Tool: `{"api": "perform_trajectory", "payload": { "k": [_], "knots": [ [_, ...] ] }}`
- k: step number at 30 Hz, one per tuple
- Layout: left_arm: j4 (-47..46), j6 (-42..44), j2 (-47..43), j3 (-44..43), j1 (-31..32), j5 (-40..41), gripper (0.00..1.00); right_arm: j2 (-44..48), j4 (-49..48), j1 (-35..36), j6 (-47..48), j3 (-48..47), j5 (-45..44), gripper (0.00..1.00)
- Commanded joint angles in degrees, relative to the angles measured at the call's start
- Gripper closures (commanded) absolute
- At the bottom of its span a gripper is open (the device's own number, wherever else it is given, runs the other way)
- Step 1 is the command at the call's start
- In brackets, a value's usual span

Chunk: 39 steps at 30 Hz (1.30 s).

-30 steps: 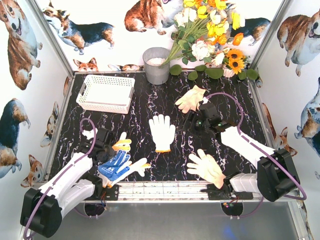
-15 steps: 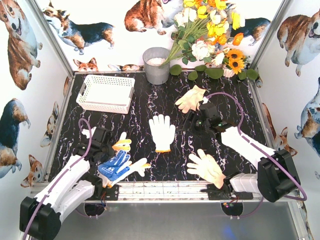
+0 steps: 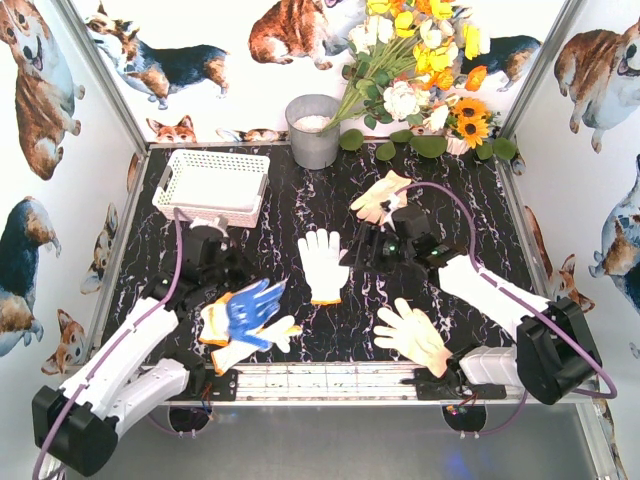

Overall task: Put the gloves into the storage basket
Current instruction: Pick up the glove from the center of the board.

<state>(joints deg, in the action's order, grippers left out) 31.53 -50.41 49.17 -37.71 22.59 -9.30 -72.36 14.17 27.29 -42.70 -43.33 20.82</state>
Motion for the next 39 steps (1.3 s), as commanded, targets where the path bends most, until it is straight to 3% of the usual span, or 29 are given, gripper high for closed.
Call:
{"api": "perform_trajectory", "payload": {
  "k": [1,6,10,16,22,27,32,36,39],
  "knots": [
    [-10.18,0.69,2.06,-3.9,3.47,-5.45,1.0,1.92,-6.09,3.19,4.18,-2.58,5.18,0.31],
    [-18.39,-2.71,4.65,-4.76,7.61,-3.75,1.0,2.68,-16.56,5.04,3.75,0.94,12.53,0.2],
    [-24.48,-5.35,6.4,-4.96,9.91,-2.04,1.0,3.21,-19.67,5.07,5.85,1.13,17.96,0.17],
    [-27.84,-5.53,8.23,-13.52,10.5,1.03,1.0,7.27,-19.83,4.97,5.28,4.17,11.05,0.13],
    [-28.77,-3.71,10.64,-20.87,10.87,4.34,1.0,18.36,-17.84,4.58,3.83,7.95,-0.43,0.06],
    [-29.95,-5.13,12.53,-24.09,11.7,8.49,1.0,24.07,-13.36,4.53,8.29,5.64,-1.61,0.03],
    [-31.11,-6.5,13.82,-25.26,13.47,14.07,1.0,23.31,-13.35,4.55,3.57,3.01,-2.73,0.03],
    [-34.73,-8.25,14.92,-24.69,14.61,17.42,1.0,18.91,-23.56,5.56,-5.13,3.72,0.67,0.05],
    [-36.29,-9.13,16.66,-25.48,15.14,17.82,1.0,15.77,-25.61,7.6,-4.81,3.64,0.49,0.06]
  ]
}}
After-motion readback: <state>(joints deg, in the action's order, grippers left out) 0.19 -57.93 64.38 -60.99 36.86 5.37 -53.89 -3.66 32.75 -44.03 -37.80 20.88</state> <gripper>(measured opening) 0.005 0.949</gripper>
